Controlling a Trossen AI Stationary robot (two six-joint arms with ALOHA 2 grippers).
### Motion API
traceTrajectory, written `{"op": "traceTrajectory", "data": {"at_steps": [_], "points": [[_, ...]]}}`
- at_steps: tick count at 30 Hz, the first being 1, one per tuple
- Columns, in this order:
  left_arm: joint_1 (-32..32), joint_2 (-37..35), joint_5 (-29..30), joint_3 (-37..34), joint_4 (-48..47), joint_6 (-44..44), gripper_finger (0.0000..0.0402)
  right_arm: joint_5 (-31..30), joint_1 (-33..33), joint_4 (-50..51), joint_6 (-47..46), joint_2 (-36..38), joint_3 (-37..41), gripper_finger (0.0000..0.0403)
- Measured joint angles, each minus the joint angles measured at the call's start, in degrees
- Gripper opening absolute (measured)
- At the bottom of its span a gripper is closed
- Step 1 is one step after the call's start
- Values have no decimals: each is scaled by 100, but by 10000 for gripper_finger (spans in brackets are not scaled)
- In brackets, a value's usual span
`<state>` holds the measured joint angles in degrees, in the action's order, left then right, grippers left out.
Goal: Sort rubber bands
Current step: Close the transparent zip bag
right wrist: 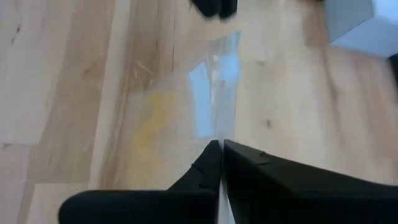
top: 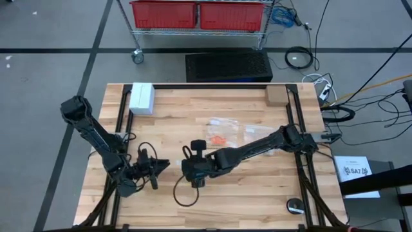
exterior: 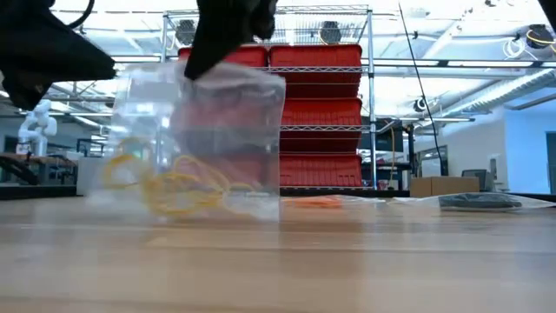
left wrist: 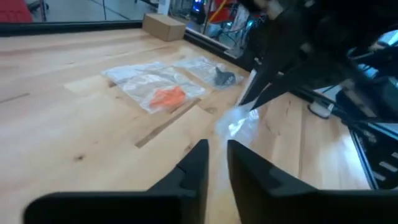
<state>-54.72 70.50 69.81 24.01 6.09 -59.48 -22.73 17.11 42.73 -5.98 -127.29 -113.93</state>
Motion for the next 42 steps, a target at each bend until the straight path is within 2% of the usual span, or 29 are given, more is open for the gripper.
{"op": "traceTrajectory", "data": {"at_steps": [3, 8, 13, 16, 20, 26, 28, 32, 35, 39, 42], "points": [[129, -2, -131, -2, 265, 104, 77, -276, 85, 8, 175, 148, 0, 1], [366, 0, -512, -2, 1016, 923, 118, -296, 109, -99, 405, 230, 0, 0], [641, -2, -577, -2, 1299, 1389, 131, -329, 101, -95, 495, 230, -1, 0], [774, 0, -951, -2, 1287, 1521, 131, -478, 114, -111, 525, 230, -1, 0], [822, 0, -1069, -2, 1273, 1617, 110, -539, 115, -109, 536, 256, -2, 0], [822, -2, -978, -2, 1384, 2051, 25, -531, 154, -87, 544, 297, -4, 0], [822, -2, -978, -2, 1591, 2321, 8, -373, 154, -29, 549, 297, -4, 0], [822, -2, -1048, -2, 2048, 3026, 9, -151, 152, -76, 358, 297, -7, 1], [819, -2, -1073, -2, 2048, 3188, 4, -75, 124, -249, -1, 349, -6, 13], [822, -2, -1109, -2, 2005, 3196, 4, -57, 36, -344, -424, 554, -7, 47], [822, -2, -1116, -2, 2006, 3346, 3, 499, -80, -605, -587, 649, -9, 81]]}}
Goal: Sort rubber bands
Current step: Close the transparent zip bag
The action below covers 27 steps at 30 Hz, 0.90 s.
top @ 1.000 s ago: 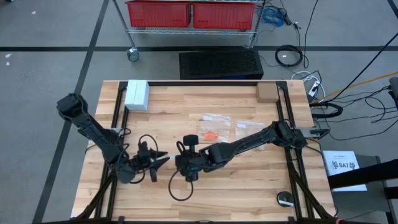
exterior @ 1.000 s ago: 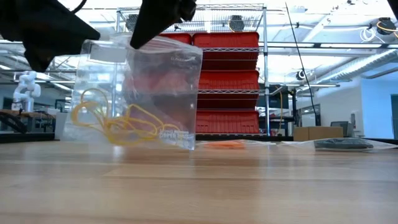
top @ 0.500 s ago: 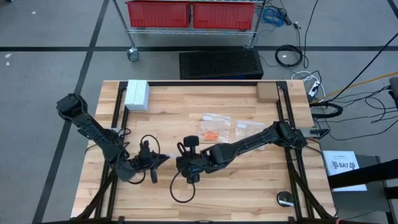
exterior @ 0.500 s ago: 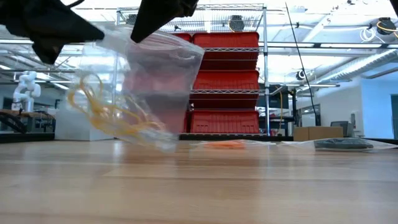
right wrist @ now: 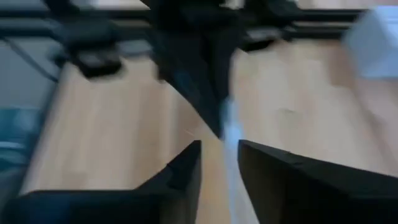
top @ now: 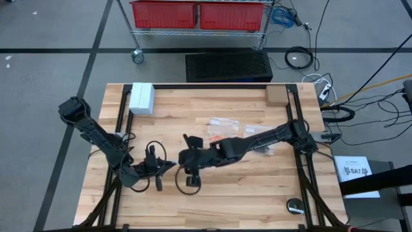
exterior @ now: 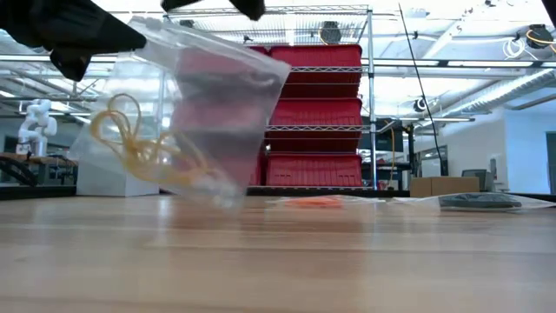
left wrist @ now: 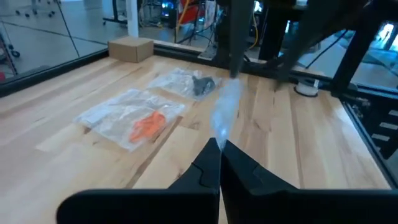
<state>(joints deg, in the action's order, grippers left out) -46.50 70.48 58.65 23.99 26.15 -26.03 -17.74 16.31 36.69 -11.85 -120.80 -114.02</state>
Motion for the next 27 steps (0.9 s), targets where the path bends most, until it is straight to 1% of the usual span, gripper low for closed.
{"op": "traceTrajectory", "data": {"at_steps": [4, 6, 8, 11, 14, 19, 27], "points": [[0, 0, -105, 0, 34, 142, 3, 1105, -212, -375, -58, 23, -2, 122], [0, 0, -143, 0, 35, 149, 3, 1425, -321, -376, -59, 7, -2, 139], [0, 0, -144, 0, 34, 149, 2, 1495, -416, -356, -90, -8, -2, 150], [0, 0, -144, 2, 33, 149, 2, 1589, -528, -362, -121, -15, -2, 156], [0, 0, -142, 2, 35, 149, 2, 1805, -585, -418, -136, -15, -2, 153], [4, 0, -84, 2, 35, 147, 1, 1812, -585, -403, -357, -15, -2, 143], [37, 0, -7, 2, 35, 135, 1, 1807, -583, -521, -398, -110, 1, 141]]}}
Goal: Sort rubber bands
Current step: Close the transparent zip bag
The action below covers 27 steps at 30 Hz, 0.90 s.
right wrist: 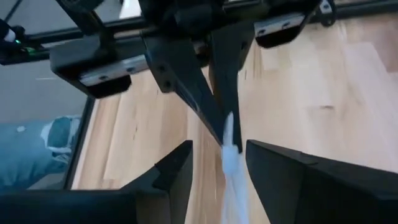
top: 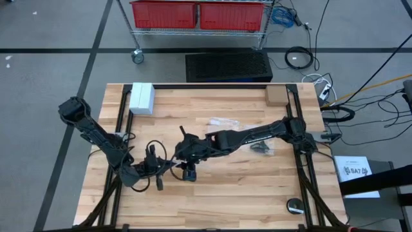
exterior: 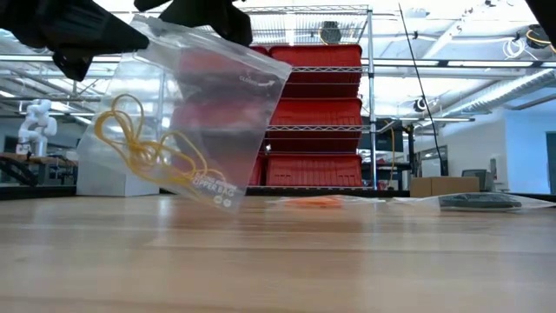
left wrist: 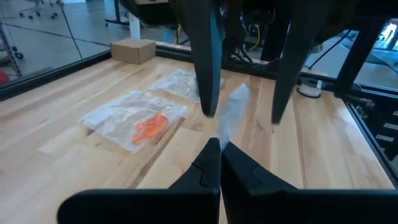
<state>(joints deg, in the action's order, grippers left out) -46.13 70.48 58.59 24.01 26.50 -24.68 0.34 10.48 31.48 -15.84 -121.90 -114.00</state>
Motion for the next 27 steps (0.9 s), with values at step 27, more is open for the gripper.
{"op": "traceTrajectory", "data": {"at_steps": [27], "points": [[25, 2, 109, 4, -4, -3, 1, -243, 48, 699, 166, -110, -12, 10]]}}
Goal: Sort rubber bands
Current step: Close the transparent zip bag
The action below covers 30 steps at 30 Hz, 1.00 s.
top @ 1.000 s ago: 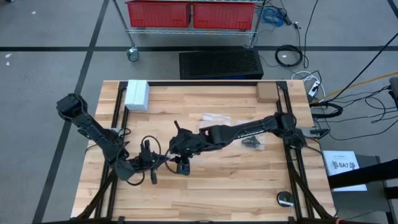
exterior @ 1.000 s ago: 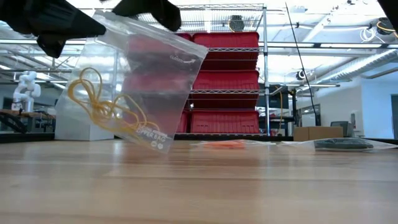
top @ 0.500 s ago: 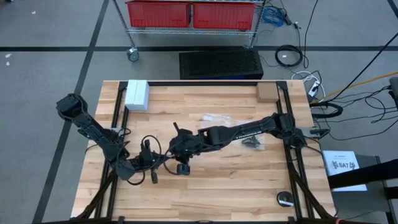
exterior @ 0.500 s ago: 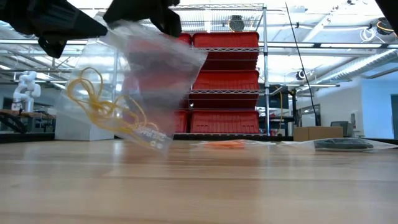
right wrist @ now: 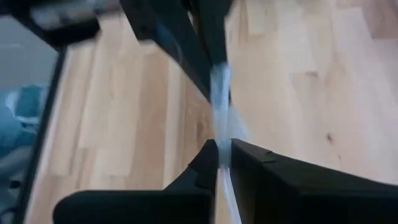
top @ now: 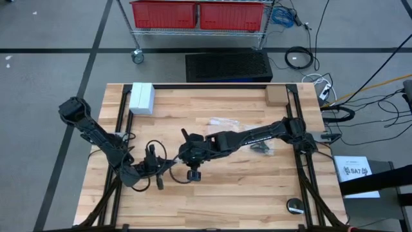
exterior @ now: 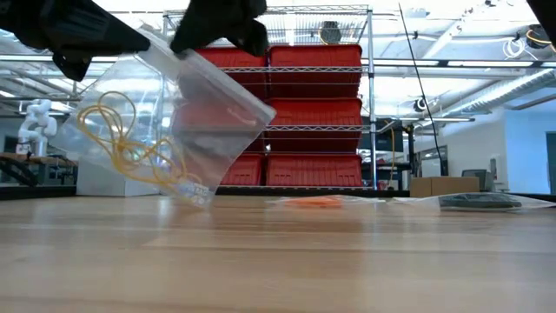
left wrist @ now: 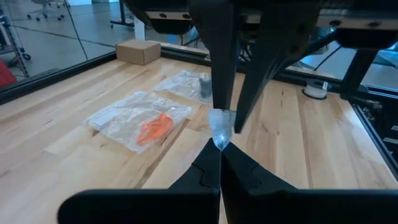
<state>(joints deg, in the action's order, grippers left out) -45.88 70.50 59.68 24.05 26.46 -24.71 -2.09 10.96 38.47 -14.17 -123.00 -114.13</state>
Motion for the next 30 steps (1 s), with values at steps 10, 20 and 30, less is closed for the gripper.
{"op": "traceTrajectory", "data": {"at_steps": [10, 20, 30], "points": [[-152, 0, 195, 0, 2, -39, 1, -253, 119, 903, -13, 62, 2, 9], [-178, 0, 236, 0, 4, -46, 1, -411, 233, 1824, -133, 78, 7, 9], [-180, 0, 242, 0, 6, -44, 1, -547, 250, 2359, -212, 79, 9, 8]]}}
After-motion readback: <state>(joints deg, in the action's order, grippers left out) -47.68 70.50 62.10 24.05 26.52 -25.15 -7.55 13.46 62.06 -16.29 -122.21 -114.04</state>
